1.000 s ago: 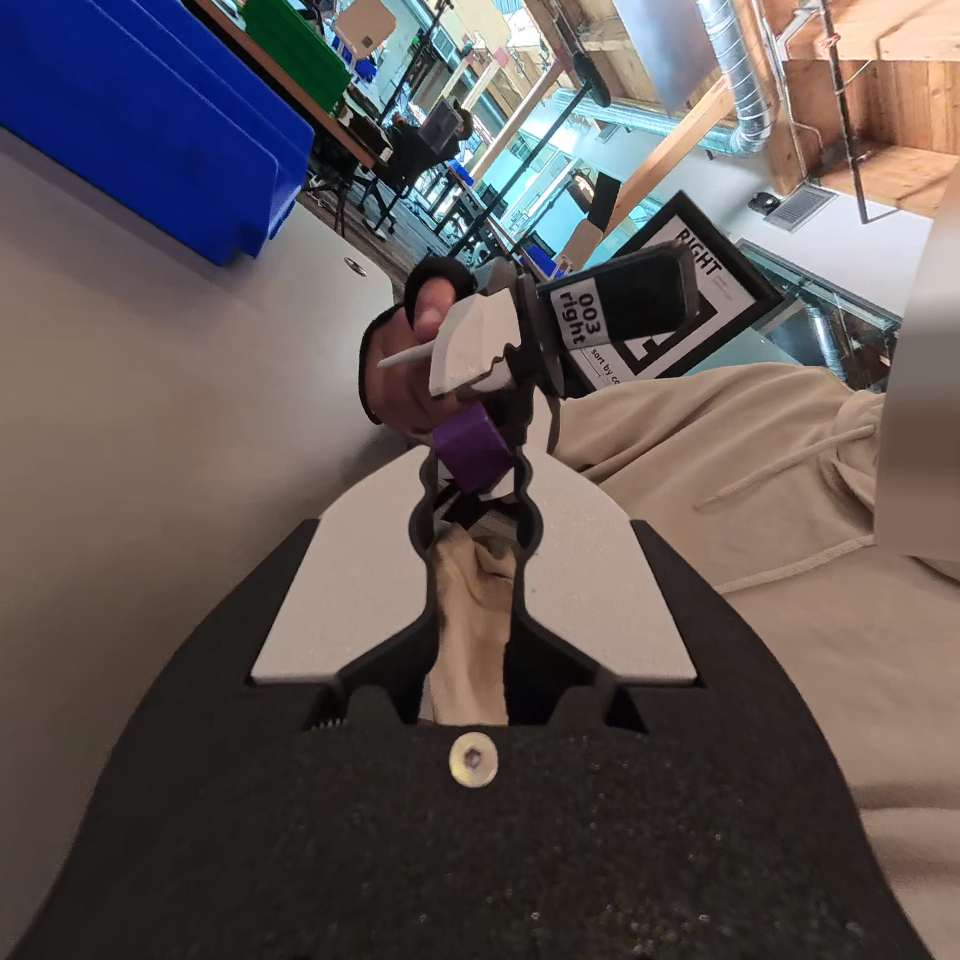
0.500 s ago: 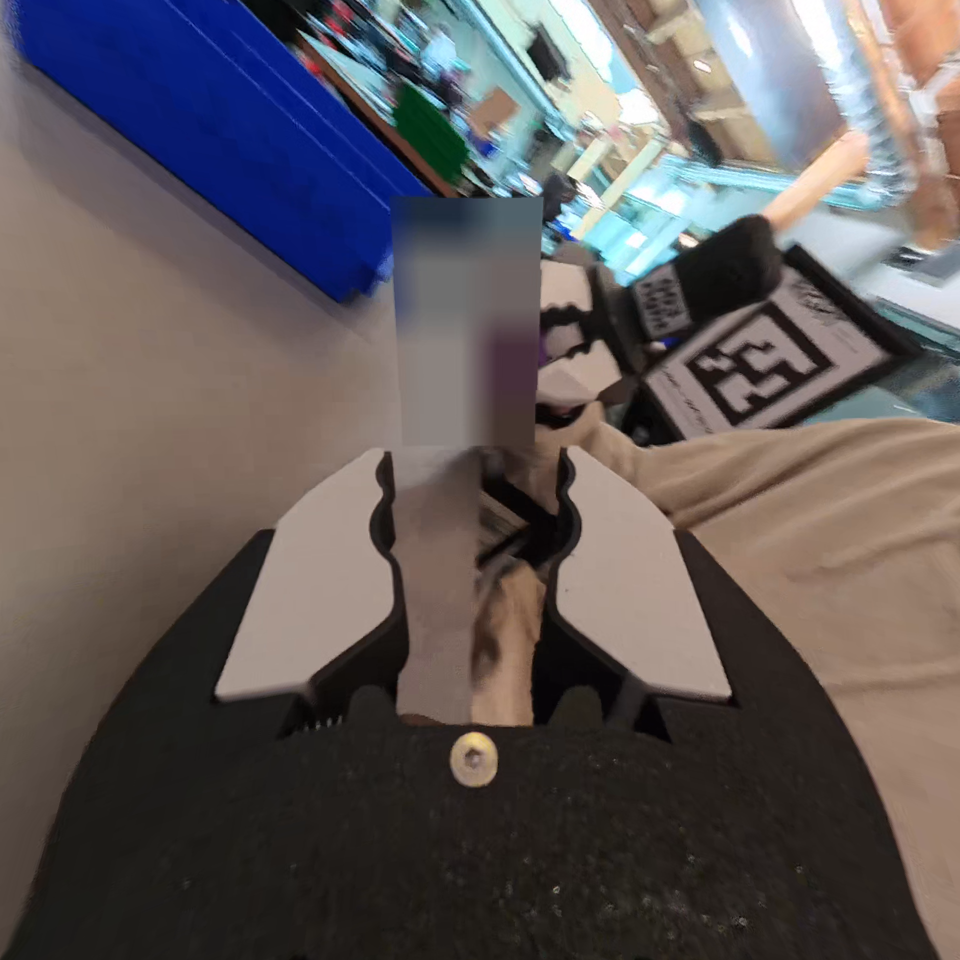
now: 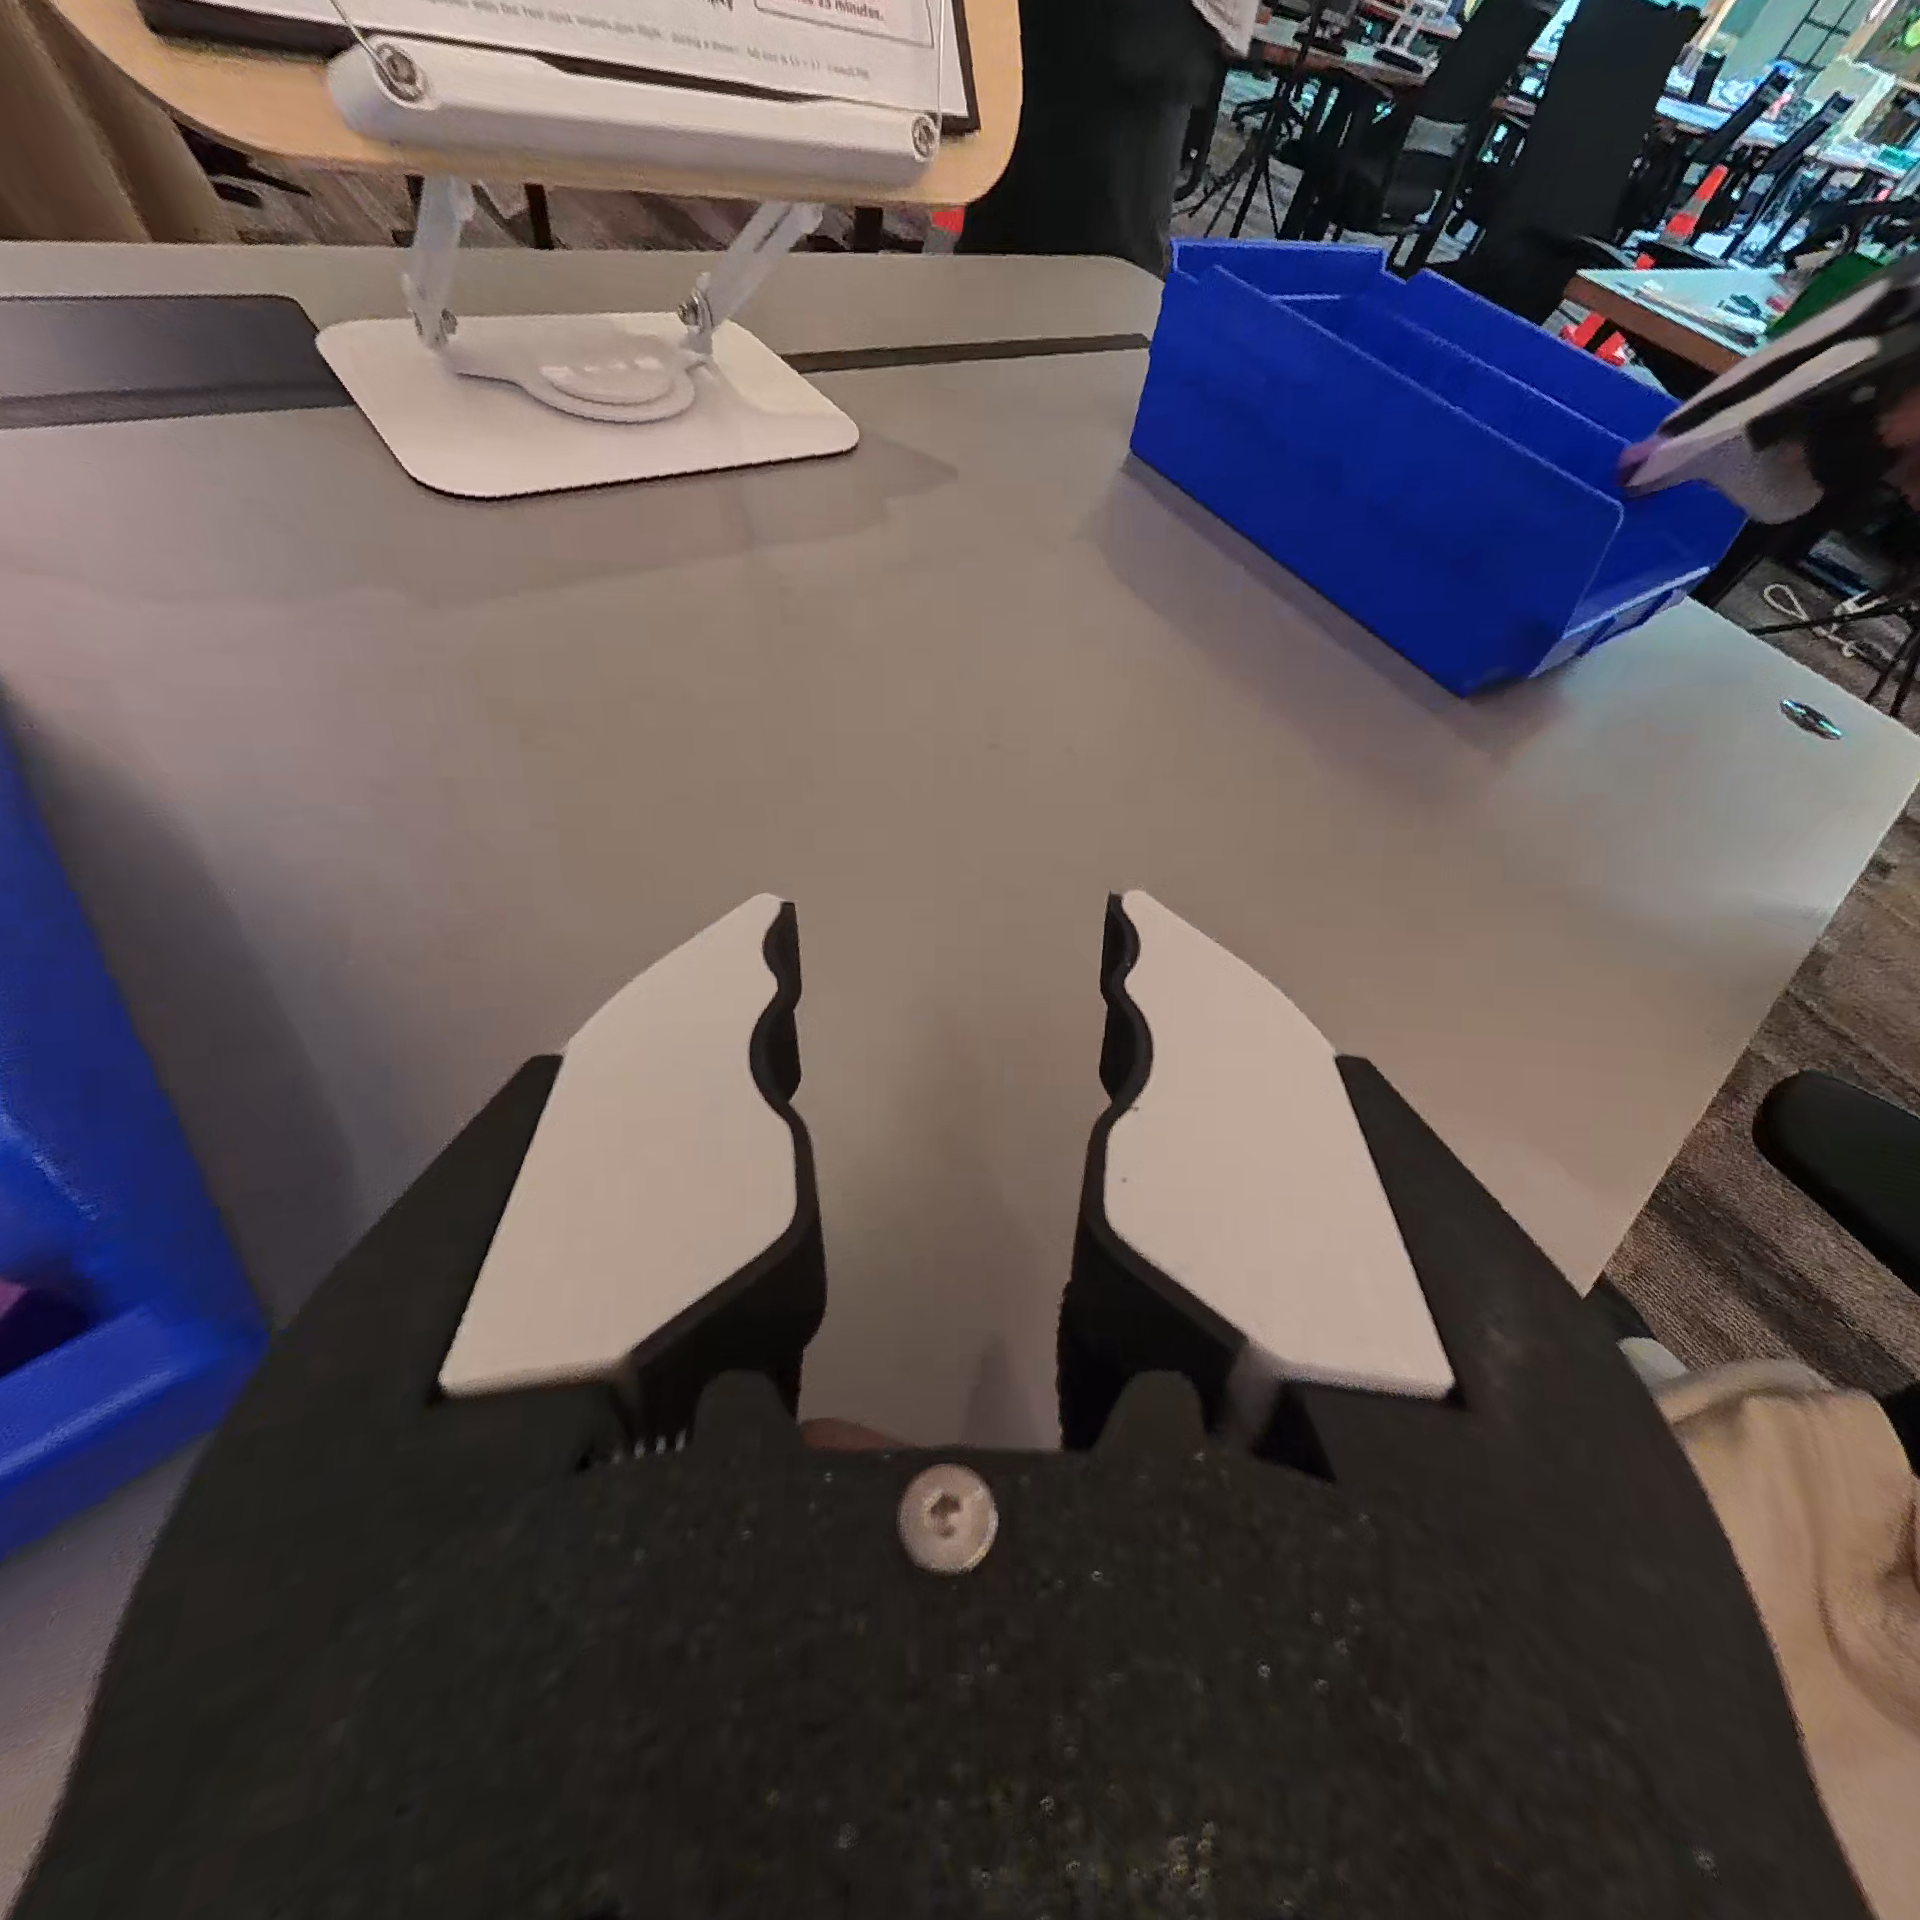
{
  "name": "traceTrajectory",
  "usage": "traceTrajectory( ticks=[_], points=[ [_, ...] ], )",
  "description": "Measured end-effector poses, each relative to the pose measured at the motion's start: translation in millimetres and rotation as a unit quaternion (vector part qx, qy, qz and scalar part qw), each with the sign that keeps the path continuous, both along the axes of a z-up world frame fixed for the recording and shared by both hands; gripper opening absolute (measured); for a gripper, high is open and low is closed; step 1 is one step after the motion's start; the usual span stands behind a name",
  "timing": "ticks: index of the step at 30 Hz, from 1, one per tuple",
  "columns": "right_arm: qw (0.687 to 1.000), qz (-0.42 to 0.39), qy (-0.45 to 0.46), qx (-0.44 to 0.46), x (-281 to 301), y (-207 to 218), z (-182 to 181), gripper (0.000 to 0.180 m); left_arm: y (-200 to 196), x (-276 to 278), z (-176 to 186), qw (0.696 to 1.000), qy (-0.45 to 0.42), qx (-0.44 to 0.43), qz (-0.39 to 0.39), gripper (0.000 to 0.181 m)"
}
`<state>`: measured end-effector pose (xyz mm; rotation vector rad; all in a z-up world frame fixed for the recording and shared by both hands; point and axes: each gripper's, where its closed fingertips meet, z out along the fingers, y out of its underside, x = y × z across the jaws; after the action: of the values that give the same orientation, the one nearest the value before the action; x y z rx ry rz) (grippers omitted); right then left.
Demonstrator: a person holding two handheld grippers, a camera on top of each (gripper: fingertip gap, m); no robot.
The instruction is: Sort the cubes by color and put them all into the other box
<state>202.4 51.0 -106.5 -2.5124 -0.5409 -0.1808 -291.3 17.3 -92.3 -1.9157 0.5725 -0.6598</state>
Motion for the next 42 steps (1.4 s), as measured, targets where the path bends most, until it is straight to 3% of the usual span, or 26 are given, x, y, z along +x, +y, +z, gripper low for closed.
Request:
traceTrajectory(
  ticks=[4,14,17,21,24,27,29,32,34,37,42],
  points=[
    [0.995,-0.012,-0.015,-0.101,29,1,-35,0.023,-3,5,-4,1.000,0.012,-0.004,-0.011,0.054],
    [0.981,0.000,-0.088,-0.173,41,6,-62,0.023,-5,9,-11,0.999,0.023,-0.015,-0.017,0.054],
    [0.979,0.000,-0.096,-0.178,39,6,-62,0.023,-6,10,-13,0.999,0.025,-0.017,-0.020,0.054],
    [0.981,-0.009,-0.120,-0.153,47,7,-54,0.044,-7,10,-14,0.999,0.027,-0.020,-0.020,0.056],
    [0.989,-0.030,-0.127,-0.065,42,7,-19,0.044,-9,9,-11,0.999,0.022,-0.018,-0.016,0.056],
    [0.993,-0.014,-0.055,0.108,-14,7,39,0.044,-9,10,-9,1.000,0.023,-0.016,-0.013,0.056],
    [0.975,0.048,0.062,0.209,-90,-4,67,0.043,-11,12,-10,0.999,0.026,-0.017,-0.014,0.056],
    [0.919,0.152,0.245,0.268,-211,-38,74,0.043,-16,13,-15,0.999,0.037,-0.018,-0.010,0.056],
    [0.885,0.191,0.328,0.271,-271,-53,56,0.043,-19,10,-18,0.999,0.047,-0.015,-0.001,0.057],
    [0.877,0.226,0.336,0.259,-324,-63,15,0.046,-25,3,-22,0.998,0.053,-0.014,0.012,0.057],
    [0.880,0.254,0.278,0.289,-342,-72,6,0.042,-40,-18,-18,0.998,0.039,-0.032,0.026,0.056]
  ],
)
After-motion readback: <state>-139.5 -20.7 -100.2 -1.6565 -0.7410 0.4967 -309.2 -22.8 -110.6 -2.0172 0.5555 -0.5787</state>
